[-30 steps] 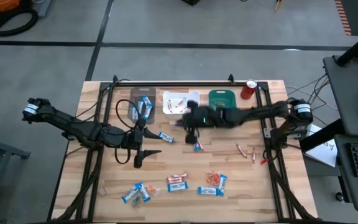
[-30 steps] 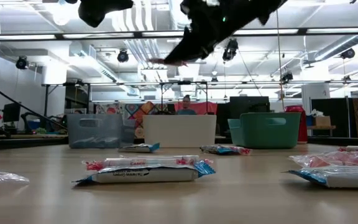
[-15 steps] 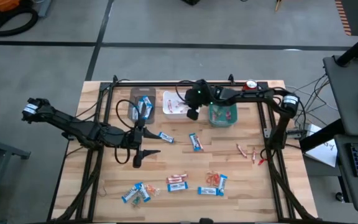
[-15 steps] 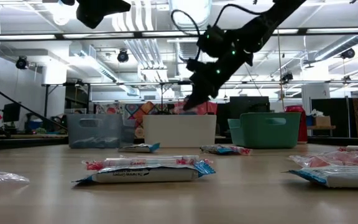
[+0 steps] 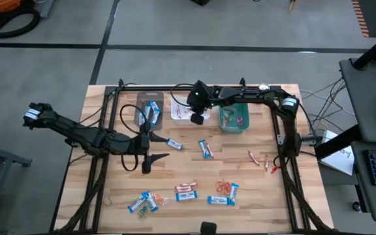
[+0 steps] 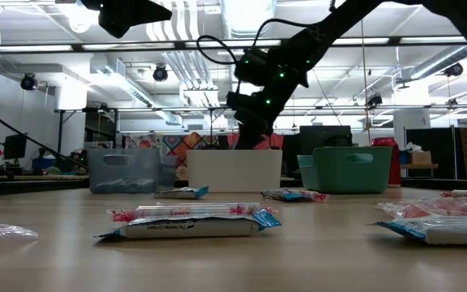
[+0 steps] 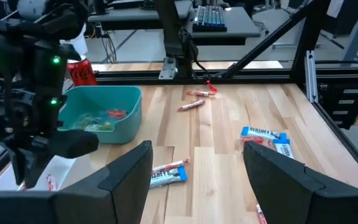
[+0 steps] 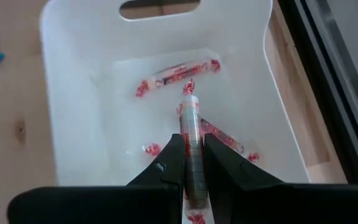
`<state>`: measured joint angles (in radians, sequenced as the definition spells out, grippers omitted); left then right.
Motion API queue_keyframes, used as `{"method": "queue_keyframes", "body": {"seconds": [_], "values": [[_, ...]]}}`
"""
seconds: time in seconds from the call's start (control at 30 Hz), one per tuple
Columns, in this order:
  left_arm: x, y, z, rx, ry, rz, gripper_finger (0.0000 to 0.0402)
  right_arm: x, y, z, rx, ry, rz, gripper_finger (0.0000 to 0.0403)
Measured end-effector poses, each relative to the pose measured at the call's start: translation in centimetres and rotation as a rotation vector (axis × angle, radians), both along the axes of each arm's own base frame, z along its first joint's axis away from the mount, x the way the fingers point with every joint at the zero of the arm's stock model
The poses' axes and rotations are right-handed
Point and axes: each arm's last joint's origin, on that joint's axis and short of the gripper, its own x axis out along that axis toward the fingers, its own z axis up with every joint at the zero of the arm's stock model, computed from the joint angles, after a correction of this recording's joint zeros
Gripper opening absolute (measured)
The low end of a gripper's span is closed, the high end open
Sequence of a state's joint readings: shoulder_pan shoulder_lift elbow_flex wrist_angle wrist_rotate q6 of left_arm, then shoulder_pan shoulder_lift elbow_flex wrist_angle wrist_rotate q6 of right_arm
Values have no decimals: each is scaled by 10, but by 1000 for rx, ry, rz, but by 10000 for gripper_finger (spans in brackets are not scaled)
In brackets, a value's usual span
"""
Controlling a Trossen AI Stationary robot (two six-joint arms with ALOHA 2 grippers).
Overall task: Sort candy
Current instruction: Put the orange candy into the white bin
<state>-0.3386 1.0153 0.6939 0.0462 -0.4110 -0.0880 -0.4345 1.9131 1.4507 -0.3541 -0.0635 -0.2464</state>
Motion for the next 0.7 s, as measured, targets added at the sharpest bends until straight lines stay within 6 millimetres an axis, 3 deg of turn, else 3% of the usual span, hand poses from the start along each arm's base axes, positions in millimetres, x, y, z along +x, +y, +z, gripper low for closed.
{"method": "queue_keyframes", "body": {"seconds": [0.3,0.7], "values": [[0,0,0,-3,2,2,235,15,-10,-12,1,39,-3,32],[0,0,0,-2,3,2,235,19,-12,-15,-28,8,46,33]]}}
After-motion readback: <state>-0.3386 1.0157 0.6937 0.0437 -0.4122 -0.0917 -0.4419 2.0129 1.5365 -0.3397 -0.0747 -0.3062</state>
